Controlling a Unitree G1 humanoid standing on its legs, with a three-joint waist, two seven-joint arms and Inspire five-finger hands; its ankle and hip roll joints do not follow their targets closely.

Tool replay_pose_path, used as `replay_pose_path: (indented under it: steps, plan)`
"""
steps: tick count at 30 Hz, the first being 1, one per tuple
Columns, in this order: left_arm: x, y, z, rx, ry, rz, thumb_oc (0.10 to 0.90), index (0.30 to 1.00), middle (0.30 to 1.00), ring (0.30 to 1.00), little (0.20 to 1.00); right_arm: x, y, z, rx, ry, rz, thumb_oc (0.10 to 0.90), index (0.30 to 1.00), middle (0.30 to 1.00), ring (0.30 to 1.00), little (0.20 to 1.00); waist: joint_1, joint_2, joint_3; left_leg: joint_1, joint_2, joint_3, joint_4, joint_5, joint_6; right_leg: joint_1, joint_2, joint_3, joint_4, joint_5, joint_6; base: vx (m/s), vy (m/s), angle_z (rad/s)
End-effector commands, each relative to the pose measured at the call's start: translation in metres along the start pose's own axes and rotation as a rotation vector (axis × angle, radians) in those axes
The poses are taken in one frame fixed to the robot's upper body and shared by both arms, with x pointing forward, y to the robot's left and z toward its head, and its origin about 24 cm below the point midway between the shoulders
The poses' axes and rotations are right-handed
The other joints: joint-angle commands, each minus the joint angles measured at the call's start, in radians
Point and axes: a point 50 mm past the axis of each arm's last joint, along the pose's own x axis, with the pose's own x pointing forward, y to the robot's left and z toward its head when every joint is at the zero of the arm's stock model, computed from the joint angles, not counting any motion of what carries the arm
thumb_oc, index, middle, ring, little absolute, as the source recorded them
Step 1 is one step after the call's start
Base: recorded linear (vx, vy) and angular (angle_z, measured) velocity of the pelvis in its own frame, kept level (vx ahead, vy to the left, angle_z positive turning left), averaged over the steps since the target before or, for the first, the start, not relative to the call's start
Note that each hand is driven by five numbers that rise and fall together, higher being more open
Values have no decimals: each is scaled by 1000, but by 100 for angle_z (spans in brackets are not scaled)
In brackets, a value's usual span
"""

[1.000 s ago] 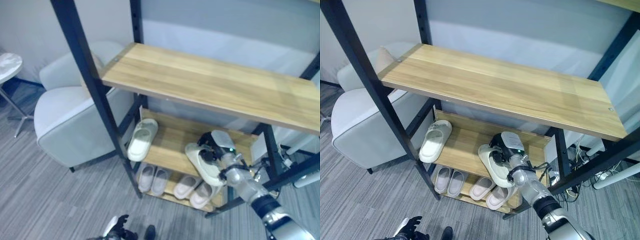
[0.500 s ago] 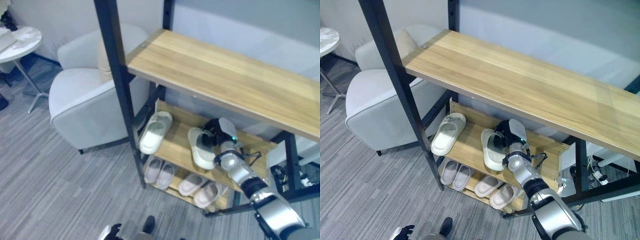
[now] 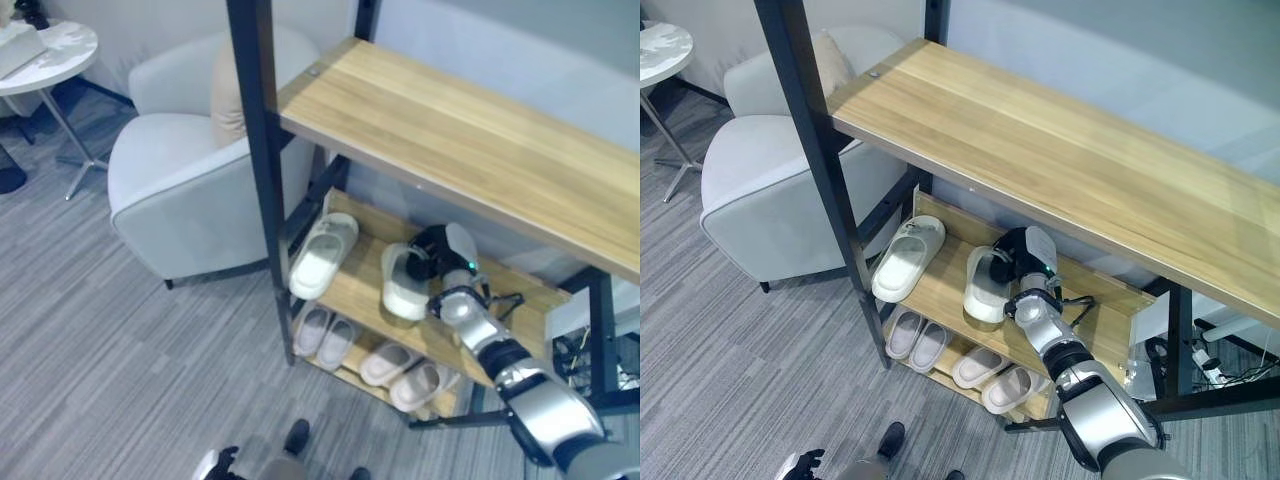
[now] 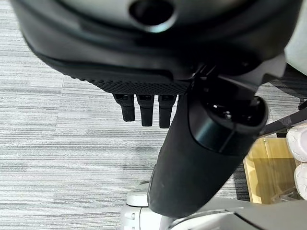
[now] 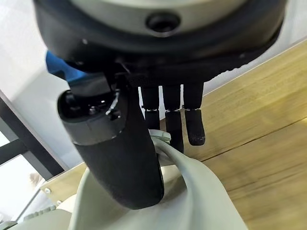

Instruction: Arrange the slippers neatly on the shoe rack.

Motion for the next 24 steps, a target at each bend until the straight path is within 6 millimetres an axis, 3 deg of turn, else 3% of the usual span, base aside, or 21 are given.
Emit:
replay_pose_path:
  steps: [1, 13, 24]
  plan:
    - [0, -15, 18, 8, -53, -36, 800, 900, 900, 900, 900, 25, -23, 64, 70, -179, -82, 400, 300, 300, 300, 300, 72, 10, -12, 66, 21, 41, -7, -79, -43, -1, -45, 30, 6, -14, 60, 0, 0, 0]
    - [-1, -17, 21, -2, -59, -43, 800, 900, 900, 900, 900, 21, -10, 100, 103, -291, -40, 400, 300, 300, 300, 300, 79, 9, 0, 62, 24, 41, -7, -79, -41, -10, -49, 31, 8, -10, 57, 0, 0, -1]
    - [0, -14, 21, -11, -57, -34, 800, 900, 900, 900, 900, 17, -10, 110, 104, -343, -37, 400, 300, 300, 300, 300, 81, 5, 14, 60, 27, 43, -7, -79, -40, -16, -52, 29, 11, -7, 59, 1, 0, 1]
